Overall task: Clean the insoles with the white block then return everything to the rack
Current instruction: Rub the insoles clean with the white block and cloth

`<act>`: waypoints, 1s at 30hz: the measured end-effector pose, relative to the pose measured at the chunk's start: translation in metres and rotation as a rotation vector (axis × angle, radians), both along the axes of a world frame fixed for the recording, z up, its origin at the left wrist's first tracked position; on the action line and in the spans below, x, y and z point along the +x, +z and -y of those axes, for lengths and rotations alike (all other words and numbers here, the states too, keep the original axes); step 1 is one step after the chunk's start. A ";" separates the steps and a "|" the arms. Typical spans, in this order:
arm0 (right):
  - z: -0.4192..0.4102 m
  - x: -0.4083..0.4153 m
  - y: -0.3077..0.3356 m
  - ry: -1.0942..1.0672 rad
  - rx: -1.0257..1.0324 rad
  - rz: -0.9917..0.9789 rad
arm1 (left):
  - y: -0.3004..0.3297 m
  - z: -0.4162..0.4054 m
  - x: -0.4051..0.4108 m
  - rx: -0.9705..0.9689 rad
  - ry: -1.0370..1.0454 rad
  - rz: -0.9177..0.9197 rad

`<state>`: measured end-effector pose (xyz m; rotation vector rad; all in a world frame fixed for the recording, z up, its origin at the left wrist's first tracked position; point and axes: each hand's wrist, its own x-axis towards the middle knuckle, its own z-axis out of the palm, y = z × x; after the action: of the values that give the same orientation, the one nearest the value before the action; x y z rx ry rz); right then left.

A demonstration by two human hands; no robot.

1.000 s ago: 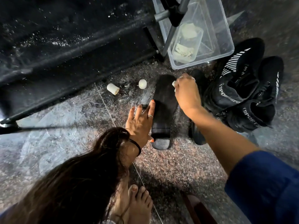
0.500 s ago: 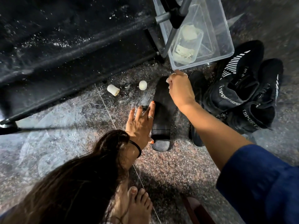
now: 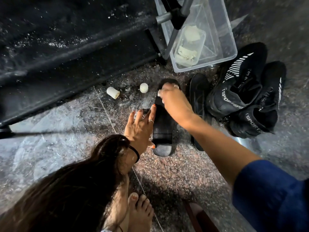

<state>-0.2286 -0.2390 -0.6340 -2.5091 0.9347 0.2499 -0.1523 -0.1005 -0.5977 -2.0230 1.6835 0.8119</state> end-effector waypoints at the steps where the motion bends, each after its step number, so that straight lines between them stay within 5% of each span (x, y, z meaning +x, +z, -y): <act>1: -0.012 -0.010 0.002 0.048 -0.009 -0.009 | 0.000 0.000 0.000 -0.001 0.004 -0.004; 9: -0.057 -0.054 0.007 0.183 0.105 0.077 | 0.003 0.001 -0.002 0.002 0.043 -0.032; 16: -0.004 -0.021 0.007 -0.062 -0.043 -0.027 | 0.001 -0.001 0.000 -0.028 0.022 -0.027; 24: -0.070 -0.058 0.014 0.288 0.022 0.047 | 0.002 0.000 0.000 -0.019 0.040 -0.044; 30: -0.011 -0.039 0.005 -0.052 -0.038 0.037 | -0.002 0.000 -0.002 -0.009 0.026 -0.027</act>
<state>-0.2678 -0.2283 -0.6290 -2.5110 0.9976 0.1701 -0.1540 -0.1001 -0.6000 -2.0530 1.6815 0.8447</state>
